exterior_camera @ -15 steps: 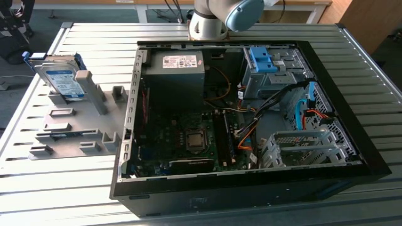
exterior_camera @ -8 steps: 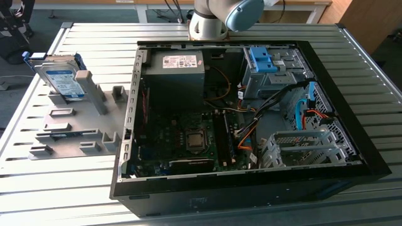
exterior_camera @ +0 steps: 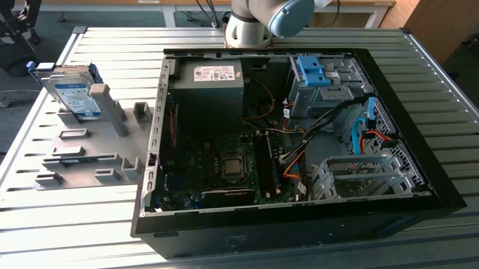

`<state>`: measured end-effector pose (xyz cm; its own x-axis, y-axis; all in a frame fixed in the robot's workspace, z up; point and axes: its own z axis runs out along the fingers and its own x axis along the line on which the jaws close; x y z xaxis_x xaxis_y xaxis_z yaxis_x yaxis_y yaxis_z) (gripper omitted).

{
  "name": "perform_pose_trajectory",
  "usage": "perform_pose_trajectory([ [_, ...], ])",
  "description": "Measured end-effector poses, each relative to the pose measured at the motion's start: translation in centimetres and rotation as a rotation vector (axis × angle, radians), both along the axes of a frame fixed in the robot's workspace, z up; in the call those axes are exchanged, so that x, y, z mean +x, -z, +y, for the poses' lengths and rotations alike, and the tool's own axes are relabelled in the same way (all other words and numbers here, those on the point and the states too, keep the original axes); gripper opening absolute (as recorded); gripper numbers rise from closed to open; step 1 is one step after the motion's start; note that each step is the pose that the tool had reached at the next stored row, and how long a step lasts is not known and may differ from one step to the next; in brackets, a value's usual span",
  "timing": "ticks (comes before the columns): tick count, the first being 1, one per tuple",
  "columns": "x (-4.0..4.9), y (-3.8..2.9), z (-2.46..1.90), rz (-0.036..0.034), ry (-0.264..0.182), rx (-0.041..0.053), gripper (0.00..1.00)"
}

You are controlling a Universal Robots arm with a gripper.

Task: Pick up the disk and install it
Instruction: 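Pick up the disk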

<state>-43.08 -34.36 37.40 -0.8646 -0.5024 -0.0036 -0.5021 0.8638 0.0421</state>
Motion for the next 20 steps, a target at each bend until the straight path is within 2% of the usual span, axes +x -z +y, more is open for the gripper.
perform_pose_trajectory([
  [20,0.00,0.00,0.00,0.0000,-0.046,0.0000,0.11],
])
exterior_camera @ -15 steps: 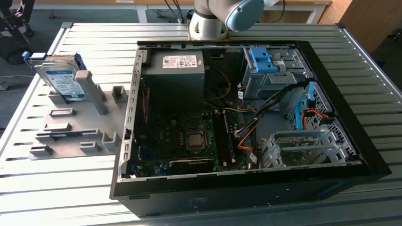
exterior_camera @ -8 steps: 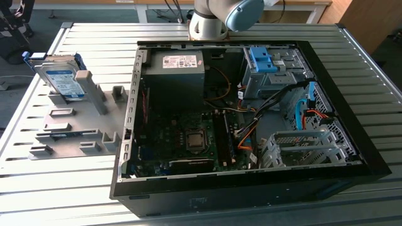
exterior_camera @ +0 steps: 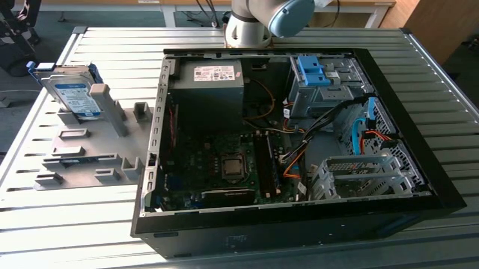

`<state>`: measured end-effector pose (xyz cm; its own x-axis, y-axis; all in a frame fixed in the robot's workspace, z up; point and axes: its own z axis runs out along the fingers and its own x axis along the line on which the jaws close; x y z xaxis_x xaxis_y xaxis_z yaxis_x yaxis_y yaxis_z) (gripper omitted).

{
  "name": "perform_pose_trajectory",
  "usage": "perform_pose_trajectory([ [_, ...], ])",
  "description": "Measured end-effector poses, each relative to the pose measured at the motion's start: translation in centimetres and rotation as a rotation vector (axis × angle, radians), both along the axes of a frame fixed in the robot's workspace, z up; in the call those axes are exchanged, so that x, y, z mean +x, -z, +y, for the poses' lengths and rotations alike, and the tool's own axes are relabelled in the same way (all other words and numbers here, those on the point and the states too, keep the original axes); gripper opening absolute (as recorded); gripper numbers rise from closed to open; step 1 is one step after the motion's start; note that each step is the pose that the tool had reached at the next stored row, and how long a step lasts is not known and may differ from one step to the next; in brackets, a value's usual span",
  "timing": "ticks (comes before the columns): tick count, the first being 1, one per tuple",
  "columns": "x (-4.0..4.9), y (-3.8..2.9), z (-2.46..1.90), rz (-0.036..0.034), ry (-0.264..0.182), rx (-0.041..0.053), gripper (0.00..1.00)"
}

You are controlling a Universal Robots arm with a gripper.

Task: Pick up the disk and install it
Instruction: 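Pick up the disk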

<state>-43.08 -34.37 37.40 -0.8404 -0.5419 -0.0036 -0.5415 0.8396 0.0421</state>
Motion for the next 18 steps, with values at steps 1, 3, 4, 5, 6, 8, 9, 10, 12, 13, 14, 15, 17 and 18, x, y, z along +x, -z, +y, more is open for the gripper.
perform_pose_trajectory([
  [1,0.00,0.00,0.00,0.0001,-0.002,0.0000,0.11],
  [3,0.00,0.00,0.00,0.0000,-0.007,0.0000,0.11],
  [4,0.00,0.00,0.00,0.0001,-0.014,0.0000,0.11],
  [5,0.00,0.00,0.00,0.0000,-0.025,0.0000,0.11],
  [6,0.00,0.01,0.00,-0.0001,-0.040,-0.0001,0.11],
  [8,0.00,0.02,0.00,0.0001,-0.073,0.0000,0.11],
  [9,0.00,0.02,0.00,0.0000,-0.091,0.0000,0.11],
  [10,0.00,0.02,0.00,0.0000,-0.107,0.0000,0.11],
  [12,0.00,0.03,0.00,0.0000,-0.143,0.0000,0.11],
  [13,0.00,0.03,0.00,0.0001,-0.161,0.0000,0.11],
  [14,0.00,0.03,0.00,0.0000,-0.177,0.0000,0.11],
  [15,0.00,0.03,0.00,0.0001,-0.194,0.0000,0.11],
  [17,0.00,0.03,0.00,0.0001,-0.225,0.0000,0.11],
  [18,0.00,0.04,0.00,0.0001,-0.240,0.0000,0.11],
])
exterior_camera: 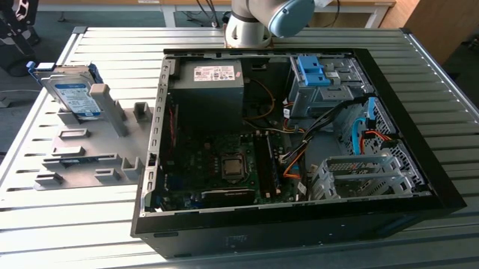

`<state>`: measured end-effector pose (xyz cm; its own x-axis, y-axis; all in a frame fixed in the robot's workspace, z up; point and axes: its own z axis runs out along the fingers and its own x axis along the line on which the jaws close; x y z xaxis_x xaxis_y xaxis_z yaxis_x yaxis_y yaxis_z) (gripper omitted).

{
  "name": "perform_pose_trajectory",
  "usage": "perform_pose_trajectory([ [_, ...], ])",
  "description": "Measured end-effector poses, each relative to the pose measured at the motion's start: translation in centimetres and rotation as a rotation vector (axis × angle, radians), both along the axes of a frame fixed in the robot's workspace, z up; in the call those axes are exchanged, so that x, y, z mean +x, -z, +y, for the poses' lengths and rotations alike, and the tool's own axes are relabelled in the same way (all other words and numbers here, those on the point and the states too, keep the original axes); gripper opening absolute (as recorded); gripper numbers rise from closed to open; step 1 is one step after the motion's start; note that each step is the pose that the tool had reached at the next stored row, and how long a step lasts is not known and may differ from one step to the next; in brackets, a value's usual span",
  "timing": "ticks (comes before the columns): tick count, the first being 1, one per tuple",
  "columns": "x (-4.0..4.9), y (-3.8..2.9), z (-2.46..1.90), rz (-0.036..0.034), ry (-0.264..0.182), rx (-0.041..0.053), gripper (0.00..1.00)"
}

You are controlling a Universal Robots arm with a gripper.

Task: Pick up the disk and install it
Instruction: 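Pick up the disk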

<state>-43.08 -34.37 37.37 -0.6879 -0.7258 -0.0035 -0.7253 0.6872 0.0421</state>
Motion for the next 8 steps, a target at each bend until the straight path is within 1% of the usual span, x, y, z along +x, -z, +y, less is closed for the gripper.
perform_pose_trajectory([
  [8,0.00,0.02,0.00,0.0000,-0.107,0.0000,0.11],
])
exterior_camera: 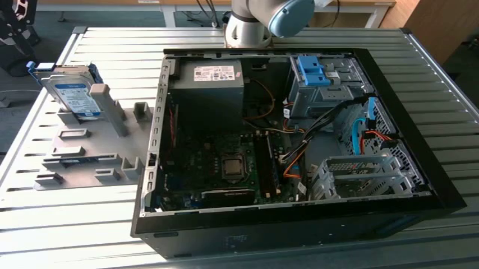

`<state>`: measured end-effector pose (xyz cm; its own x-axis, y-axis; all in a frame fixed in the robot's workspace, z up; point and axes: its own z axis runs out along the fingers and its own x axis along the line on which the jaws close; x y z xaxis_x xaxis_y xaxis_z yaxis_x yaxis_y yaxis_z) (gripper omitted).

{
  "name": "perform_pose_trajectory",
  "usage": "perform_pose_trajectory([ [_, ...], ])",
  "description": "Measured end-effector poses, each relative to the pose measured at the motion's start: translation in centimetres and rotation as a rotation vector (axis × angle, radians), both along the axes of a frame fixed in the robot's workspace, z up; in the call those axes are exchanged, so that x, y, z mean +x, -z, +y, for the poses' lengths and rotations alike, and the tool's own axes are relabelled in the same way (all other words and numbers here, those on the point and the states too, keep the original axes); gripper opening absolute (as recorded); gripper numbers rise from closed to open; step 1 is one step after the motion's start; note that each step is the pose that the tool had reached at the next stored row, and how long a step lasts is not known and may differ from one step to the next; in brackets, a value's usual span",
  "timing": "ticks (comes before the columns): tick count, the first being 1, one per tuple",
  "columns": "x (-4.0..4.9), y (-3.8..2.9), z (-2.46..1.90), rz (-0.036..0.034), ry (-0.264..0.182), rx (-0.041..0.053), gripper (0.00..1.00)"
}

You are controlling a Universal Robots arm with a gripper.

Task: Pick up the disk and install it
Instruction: 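Pick up the disk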

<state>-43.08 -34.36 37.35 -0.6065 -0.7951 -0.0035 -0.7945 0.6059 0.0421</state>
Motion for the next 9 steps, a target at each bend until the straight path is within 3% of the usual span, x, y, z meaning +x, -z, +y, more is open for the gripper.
perform_pose_trajectory([
  [9,0.00,0.01,0.00,-0.0001,-0.085,0.0000,0.11],
])
